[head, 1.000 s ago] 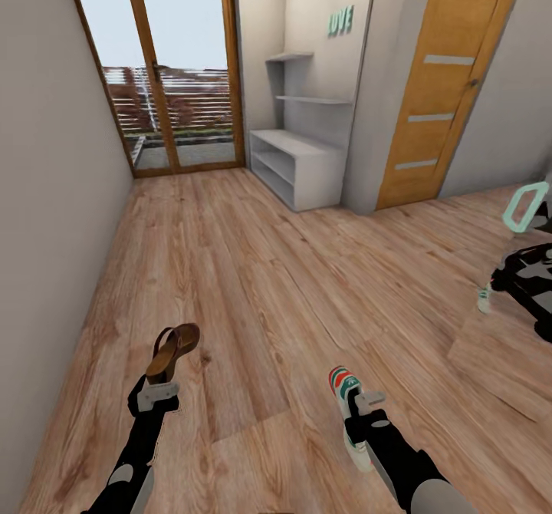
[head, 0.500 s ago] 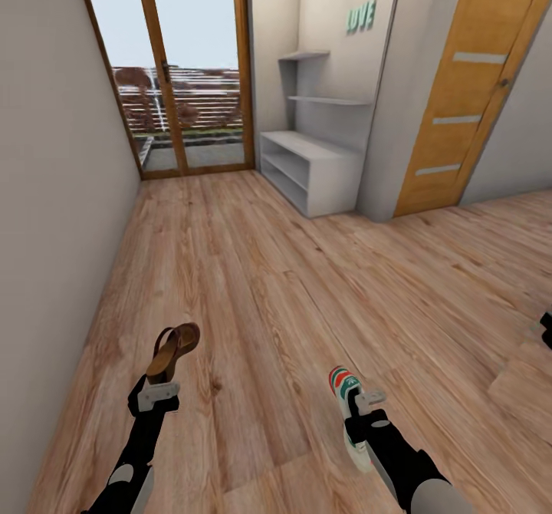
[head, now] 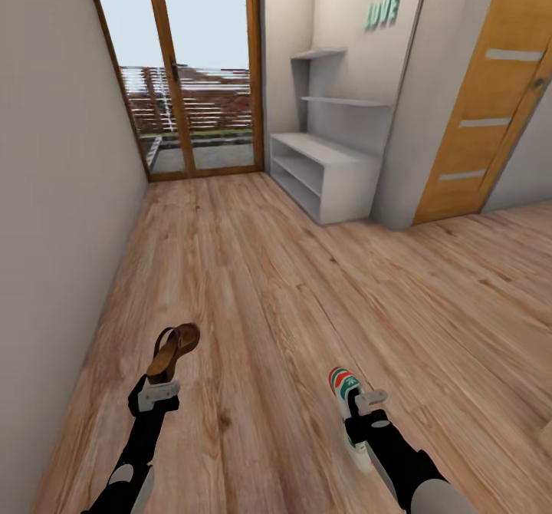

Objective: Pick up the two gym shoes and the two sandals from the corridor floor and place them onto the hallstand (shoe rack) in the corridor, making sure they are on the rack and not on the floor. Arrange them so the two gym shoes are next to each other and the two sandals are next to each other.

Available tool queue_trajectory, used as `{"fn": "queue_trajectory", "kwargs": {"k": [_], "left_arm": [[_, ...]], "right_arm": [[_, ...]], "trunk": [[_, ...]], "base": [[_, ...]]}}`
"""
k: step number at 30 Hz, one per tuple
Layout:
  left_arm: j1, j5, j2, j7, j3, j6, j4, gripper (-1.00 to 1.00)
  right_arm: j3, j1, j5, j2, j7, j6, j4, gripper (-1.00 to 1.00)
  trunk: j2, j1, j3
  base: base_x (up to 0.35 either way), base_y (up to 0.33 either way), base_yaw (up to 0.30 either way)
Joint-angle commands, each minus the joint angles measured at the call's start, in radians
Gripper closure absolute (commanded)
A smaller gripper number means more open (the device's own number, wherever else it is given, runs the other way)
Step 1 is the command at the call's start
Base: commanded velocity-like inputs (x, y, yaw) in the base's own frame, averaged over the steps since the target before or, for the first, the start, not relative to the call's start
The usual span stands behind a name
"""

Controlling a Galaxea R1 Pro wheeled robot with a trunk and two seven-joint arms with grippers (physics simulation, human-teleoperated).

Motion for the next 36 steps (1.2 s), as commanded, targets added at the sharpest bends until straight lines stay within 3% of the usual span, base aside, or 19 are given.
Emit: {"fn": "queue_trajectory", "kwargs": {"k": [1, 36], "left_arm": [[0.000, 0.000, 0.000, 0.000, 0.000, 0.000, 0.000, 1.00], [0.000, -0.001, 0.000, 0.000, 0.000, 0.001, 0.001, 1.00]], "right_arm": [[0.000, 0.000, 0.000, 0.000, 0.000, 0.000, 0.000, 1.00], [0.000, 0.001, 0.000, 0.000, 0.000, -0.001, 0.000, 1.00]], "trunk": [[0.000, 0.000, 0.000], [0.000, 0.000, 0.000]], "base": [[0.348, 0.093, 0.202], [0.348, 0.039, 0.014]]}}
